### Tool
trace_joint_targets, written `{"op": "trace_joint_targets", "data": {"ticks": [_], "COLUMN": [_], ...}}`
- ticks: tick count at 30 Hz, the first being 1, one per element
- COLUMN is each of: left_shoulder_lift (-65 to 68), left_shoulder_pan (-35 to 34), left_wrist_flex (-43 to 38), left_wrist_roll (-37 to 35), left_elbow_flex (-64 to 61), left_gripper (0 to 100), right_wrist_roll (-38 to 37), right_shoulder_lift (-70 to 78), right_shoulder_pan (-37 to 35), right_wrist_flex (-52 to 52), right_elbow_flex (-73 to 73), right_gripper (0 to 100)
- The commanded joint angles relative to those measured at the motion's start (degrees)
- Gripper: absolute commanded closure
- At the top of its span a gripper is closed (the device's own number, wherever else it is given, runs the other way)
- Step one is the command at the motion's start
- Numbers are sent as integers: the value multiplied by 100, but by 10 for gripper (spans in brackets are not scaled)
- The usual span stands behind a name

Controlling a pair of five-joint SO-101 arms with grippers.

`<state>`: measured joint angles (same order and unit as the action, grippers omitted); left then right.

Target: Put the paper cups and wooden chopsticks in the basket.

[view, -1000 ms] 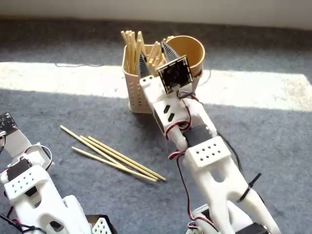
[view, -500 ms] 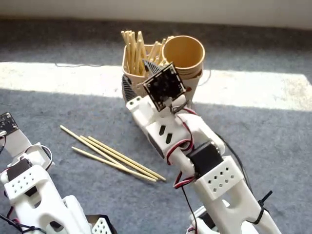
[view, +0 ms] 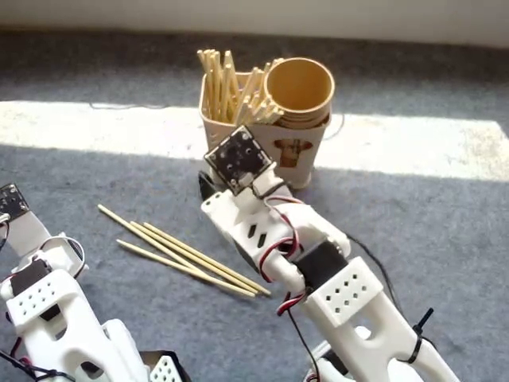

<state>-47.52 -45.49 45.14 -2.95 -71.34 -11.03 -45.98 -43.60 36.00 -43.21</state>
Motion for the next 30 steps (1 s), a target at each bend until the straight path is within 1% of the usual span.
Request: {"op": "trace_joint_targets", "data": {"ticks": [1,4,9,18,24,30], "left_shoulder_lift": [-101,-101,-101,-101,-101,-101], "left_shoulder_pan": [-75,-75,-75,-75,-57,-48], "left_wrist_flex": [-114,-114,-114,-114,-114,-114], "left_wrist_roll": [-35,-35,-35,-35,-35,-35], "left_elbow_flex": [189,189,189,189,189,189], "left_gripper": [926,926,926,926,926,926], "right_wrist_roll": [-35,-35,-53,-62,-70,-70], "right_shoulder_lift": [-119,286,1543,3073,4101,5007], "right_shoulder_pan": [-57,-180,-593,-1147,-1367,-1332], "right_wrist_flex": [13,13,-13,-84,-84,-84], "right_elbow_flex": [-101,-136,-101,637,1244,1815], "right_gripper": [807,807,807,807,807,807]}}
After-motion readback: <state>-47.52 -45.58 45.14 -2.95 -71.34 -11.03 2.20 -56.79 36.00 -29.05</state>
